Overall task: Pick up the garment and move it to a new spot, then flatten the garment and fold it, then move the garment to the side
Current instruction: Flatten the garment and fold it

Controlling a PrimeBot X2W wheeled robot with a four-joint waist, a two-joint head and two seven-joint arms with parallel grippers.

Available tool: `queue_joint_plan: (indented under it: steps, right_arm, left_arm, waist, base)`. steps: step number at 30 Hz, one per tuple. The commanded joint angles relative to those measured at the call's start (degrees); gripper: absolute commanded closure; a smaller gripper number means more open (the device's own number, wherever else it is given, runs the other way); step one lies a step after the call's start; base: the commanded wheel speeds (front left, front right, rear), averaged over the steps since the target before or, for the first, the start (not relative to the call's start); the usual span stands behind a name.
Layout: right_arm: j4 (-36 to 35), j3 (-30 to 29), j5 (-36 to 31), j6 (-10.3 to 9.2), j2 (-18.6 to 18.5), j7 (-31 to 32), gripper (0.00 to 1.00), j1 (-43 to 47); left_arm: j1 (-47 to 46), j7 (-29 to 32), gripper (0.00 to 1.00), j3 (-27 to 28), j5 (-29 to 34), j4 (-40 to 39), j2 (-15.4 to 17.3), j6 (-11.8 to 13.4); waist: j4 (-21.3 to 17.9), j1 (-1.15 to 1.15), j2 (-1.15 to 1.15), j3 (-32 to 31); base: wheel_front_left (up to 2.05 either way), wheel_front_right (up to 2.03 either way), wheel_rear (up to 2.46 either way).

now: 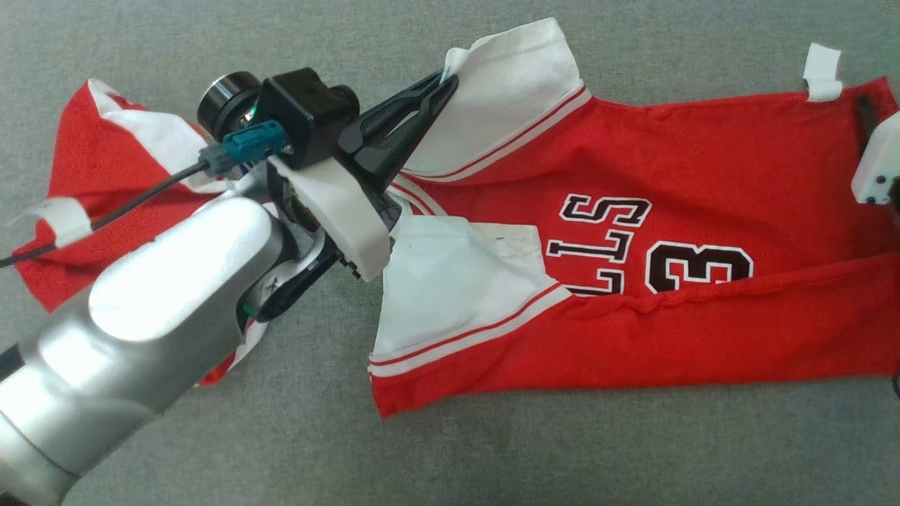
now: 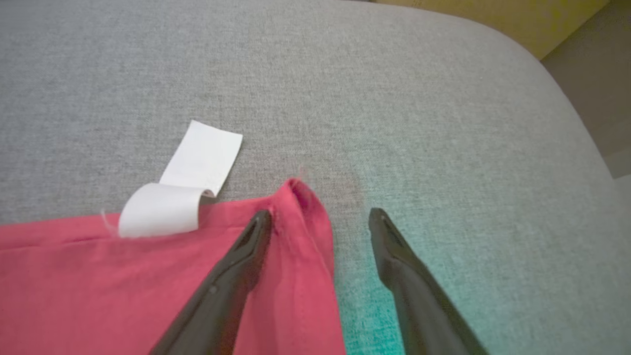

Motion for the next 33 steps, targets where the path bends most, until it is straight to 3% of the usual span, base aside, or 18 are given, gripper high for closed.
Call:
queue_joint_plan:
  steps: [1,4,5,6,17,27,33]
  right_arm:
    - [-0.31,0.17,-0.54,-0.04,-0.08,-1.0,0.0,-1.72]
    - [2.46,0.66,-1.58,-0.04,0.46,-1.87,0.0,-2.68]
    - [3.29,0.99,-1.57,-0.04,0.8,-2.09,0.25,-3.02]
    - [3.9,1.32,-1.53,-0.04,1.05,-2.6,1.0,-3.38]
    - [5.33,3.59,1.69,-0.04,2.18,-14.06,1.0,-7.05]
    - [1.91,9.33,12.48,-0.04,1.39,-22.17,1.0,-8.44]
    - [0.04,12.92,18.32,-0.04,0.62,-23.62,1.0,-7.84]
  left_arm:
    - [-2.14,0.23,1.0,2.45,0.52,-1.65,2.03,0.52]
    - [-2.2,0.27,1.0,2.63,0.35,-1.51,2.28,0.71]
    - [-2.18,0.26,1.0,2.72,0.26,-1.37,2.39,0.78]
    - [-2.12,0.21,1.0,2.83,0.17,-1.16,2.5,0.92]
    - [-2.97,-3.22,1.0,5.77,0.41,4.23,3.88,3.07]
    - [-11.48,-7.27,1.0,6.6,4.57,19.08,1.04,0.91]
    - [-13.86,-10.58,1.0,6.89,5.45,25.34,-1.32,-0.04]
  waist:
    - [-0.03,-0.01,0.0,0.34]
    - [-0.3,-0.01,0.0,0.5]
    - [-0.47,-0.01,0.0,0.42]
    - [-0.67,-0.01,0.0,0.25]
    - [-4.03,-0.01,0.0,-3.16]
    - [-6.68,-0.01,0.0,-3.83]
    - [-6.81,-0.01,0.0,-3.8]
  base:
    - [0.0,0.0,0.0]
    - [0.0,0.0,0.0]
    - [0.0,0.0,0.0]
    - [0.0,0.0,0.0]
    - [0.0,0.0,0.0]
    - [0.0,0.0,0.0]
    - [0.0,0.0,0.0]
